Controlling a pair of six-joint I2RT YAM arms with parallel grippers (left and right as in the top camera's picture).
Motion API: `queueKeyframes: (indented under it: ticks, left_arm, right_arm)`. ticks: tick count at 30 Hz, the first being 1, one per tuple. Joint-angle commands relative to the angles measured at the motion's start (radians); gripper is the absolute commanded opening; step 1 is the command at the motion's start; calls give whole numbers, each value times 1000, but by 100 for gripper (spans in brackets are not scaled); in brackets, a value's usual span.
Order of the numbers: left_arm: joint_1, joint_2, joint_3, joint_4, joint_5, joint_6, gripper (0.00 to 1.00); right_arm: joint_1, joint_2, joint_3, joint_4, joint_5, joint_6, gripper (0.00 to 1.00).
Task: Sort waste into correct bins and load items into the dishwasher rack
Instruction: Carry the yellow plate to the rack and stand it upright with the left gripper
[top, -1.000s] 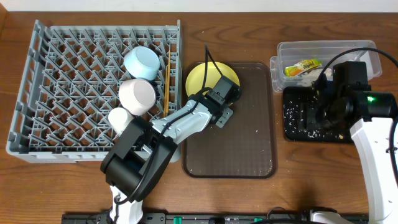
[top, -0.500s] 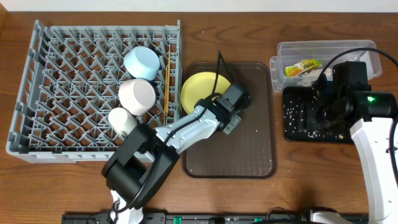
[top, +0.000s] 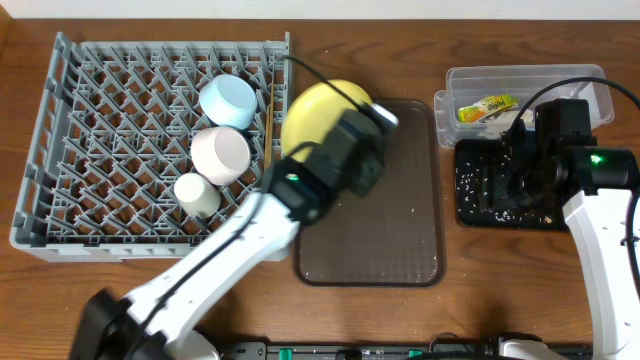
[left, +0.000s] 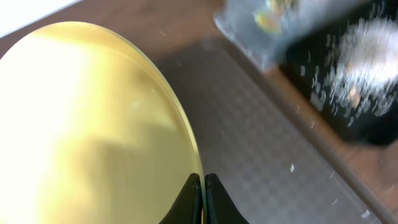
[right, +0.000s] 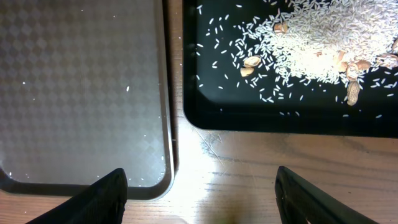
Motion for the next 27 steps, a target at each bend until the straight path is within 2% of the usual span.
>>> queueKeyframes:
  ticks: [1,4,8,14,21,27]
  left_arm:
    - [89,-58,-3,-4,159,-109,6]
    - [201,-71,-3,-1,372,-180,6]
    - [343,-61,-4,1,577,-270,6]
    - [524,-32,-4,23,856,-306,6]
    - [630,27,-4,25,1008,-346,6]
    - [677,79,-5,24,980,-344,8]
  right_arm:
    - [1,-11,11,-4,6,-8,74]
    - [1,-11,11,-4,6,-8,74]
    - [1,-11,11,-4,6,-8,74]
    - [1,-11,11,-3,6,-7,74]
    - [1,-11,11,-4,5,-7,73]
    - [1,-11,11,-11,5,-7,73]
